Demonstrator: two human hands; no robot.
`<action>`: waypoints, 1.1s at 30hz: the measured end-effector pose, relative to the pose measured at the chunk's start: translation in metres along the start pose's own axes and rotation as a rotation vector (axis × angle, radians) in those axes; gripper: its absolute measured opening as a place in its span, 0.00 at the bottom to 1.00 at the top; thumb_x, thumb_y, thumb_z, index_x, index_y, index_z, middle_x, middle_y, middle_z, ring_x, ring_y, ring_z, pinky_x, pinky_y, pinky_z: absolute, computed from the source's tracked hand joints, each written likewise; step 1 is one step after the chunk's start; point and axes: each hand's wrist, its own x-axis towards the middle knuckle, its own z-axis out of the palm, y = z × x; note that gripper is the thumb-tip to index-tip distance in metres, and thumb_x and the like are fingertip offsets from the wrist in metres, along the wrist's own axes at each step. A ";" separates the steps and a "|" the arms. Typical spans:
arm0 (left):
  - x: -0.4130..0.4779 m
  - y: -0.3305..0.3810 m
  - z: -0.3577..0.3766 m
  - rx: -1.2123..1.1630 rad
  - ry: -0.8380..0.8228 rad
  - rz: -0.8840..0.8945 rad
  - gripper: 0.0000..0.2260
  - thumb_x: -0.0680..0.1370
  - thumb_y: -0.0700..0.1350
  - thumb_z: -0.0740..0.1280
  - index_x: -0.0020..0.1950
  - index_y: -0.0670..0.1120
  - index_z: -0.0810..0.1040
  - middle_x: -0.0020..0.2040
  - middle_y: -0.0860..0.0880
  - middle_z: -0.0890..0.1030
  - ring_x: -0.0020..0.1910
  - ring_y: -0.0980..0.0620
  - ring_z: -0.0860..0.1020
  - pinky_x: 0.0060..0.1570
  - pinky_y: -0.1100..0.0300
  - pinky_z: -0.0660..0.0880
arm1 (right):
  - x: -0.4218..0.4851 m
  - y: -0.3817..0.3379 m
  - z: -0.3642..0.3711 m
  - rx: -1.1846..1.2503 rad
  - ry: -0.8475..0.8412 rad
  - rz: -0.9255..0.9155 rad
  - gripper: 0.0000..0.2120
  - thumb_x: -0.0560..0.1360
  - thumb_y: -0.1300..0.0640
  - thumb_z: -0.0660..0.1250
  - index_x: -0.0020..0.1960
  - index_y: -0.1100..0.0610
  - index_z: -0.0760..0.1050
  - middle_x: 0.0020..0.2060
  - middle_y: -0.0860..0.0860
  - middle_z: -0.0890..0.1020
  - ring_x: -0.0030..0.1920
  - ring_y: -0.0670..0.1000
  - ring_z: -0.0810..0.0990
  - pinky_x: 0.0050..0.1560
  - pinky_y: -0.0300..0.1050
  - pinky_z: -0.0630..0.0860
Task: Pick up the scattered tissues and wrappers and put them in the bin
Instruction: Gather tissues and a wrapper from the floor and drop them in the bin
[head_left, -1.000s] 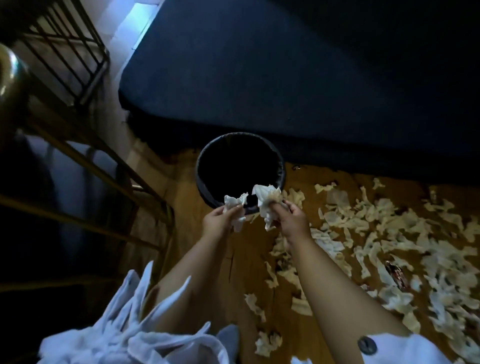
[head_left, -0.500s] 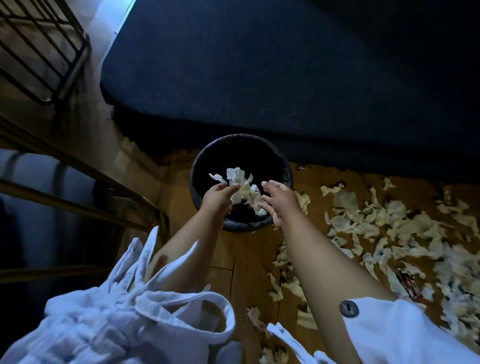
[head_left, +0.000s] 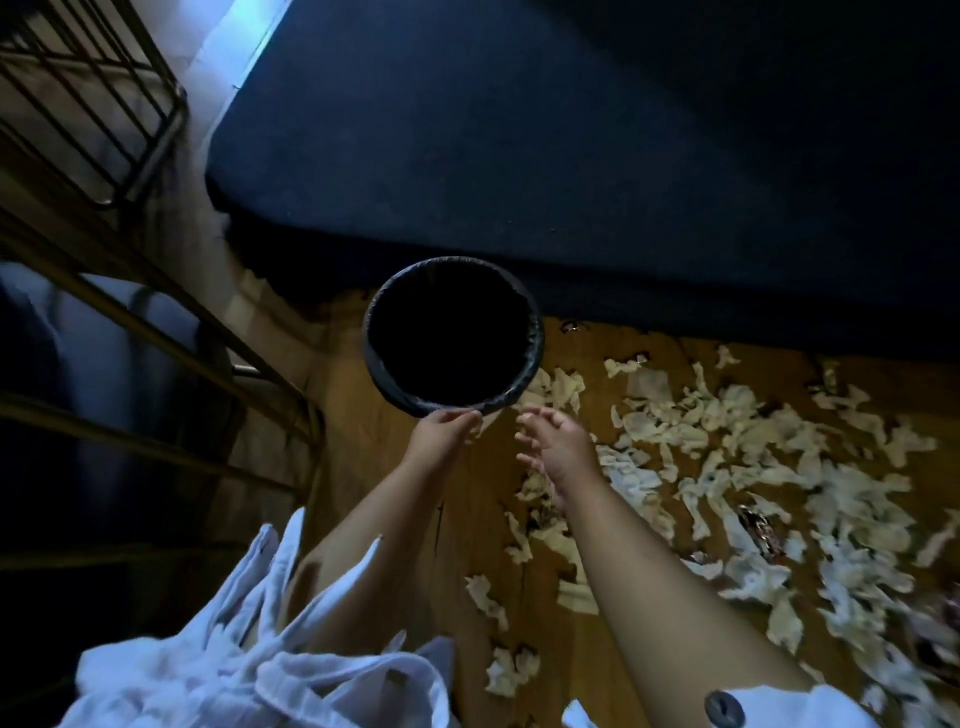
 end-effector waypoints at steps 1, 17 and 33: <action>-0.017 -0.006 0.005 0.005 -0.011 -0.007 0.14 0.79 0.44 0.62 0.63 0.41 0.74 0.55 0.45 0.77 0.48 0.51 0.76 0.43 0.65 0.71 | -0.017 0.006 -0.008 -0.007 -0.004 0.001 0.06 0.78 0.57 0.61 0.53 0.50 0.75 0.56 0.54 0.79 0.57 0.53 0.78 0.52 0.48 0.77; -0.239 -0.170 0.055 0.126 -0.083 -0.228 0.10 0.78 0.44 0.64 0.58 0.43 0.75 0.43 0.53 0.77 0.39 0.59 0.75 0.27 0.72 0.71 | -0.242 0.188 -0.130 -0.017 0.085 0.182 0.10 0.79 0.58 0.60 0.58 0.57 0.74 0.49 0.52 0.80 0.50 0.52 0.78 0.44 0.44 0.75; -0.149 -0.469 0.110 0.423 -0.023 -0.182 0.21 0.74 0.45 0.69 0.65 0.45 0.70 0.63 0.45 0.75 0.58 0.46 0.76 0.58 0.49 0.76 | -0.135 0.468 -0.163 -0.258 0.194 0.171 0.09 0.78 0.57 0.62 0.56 0.55 0.76 0.53 0.53 0.79 0.52 0.52 0.78 0.50 0.46 0.75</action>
